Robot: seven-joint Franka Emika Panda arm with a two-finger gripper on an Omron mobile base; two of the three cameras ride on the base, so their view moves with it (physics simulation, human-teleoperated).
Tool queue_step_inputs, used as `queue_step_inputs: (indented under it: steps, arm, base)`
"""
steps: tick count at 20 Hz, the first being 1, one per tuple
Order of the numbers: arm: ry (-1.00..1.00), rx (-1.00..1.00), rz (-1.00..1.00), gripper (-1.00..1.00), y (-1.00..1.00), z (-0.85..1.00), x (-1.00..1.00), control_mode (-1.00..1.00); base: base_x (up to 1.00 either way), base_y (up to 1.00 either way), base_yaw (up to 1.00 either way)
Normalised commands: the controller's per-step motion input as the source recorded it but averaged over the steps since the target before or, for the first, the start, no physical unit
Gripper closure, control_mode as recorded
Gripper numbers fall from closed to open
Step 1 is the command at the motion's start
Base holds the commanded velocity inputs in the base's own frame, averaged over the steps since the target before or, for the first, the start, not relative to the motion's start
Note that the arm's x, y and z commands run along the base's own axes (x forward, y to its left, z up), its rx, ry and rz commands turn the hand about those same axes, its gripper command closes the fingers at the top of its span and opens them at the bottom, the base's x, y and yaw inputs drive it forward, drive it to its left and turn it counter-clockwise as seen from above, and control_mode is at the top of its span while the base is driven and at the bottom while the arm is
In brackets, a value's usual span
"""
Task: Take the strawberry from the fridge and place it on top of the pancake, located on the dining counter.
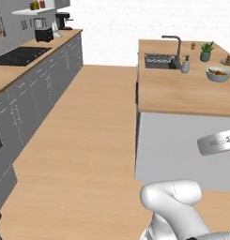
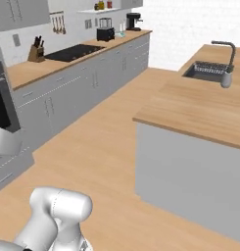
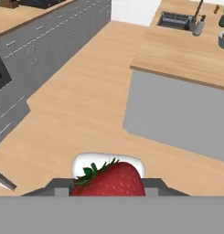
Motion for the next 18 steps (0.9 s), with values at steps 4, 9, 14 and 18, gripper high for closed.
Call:
queue_step_inputs:
  steps: [4,9,14,18]
  arm:
    - [0.0,0.0,0.0,1.0,0.0,0.0,0.0,1.0]
    - [0.0,0.0,0.0,1.0,0.0,0.0,0.0,1.0]
    - [0.0,0.0,0.0,1.0,0.0,0.0,0.0,1.0]
    - [0.0,0.0,0.0,1.0,0.0,0.0,0.0,1.0]
  base:
    - [0.24,-1.0,0.0]
    - [0.22,-1.0,0.0]
    - [0.18,-1.0,0.0]
    - [0.19,-1.0,0.0]
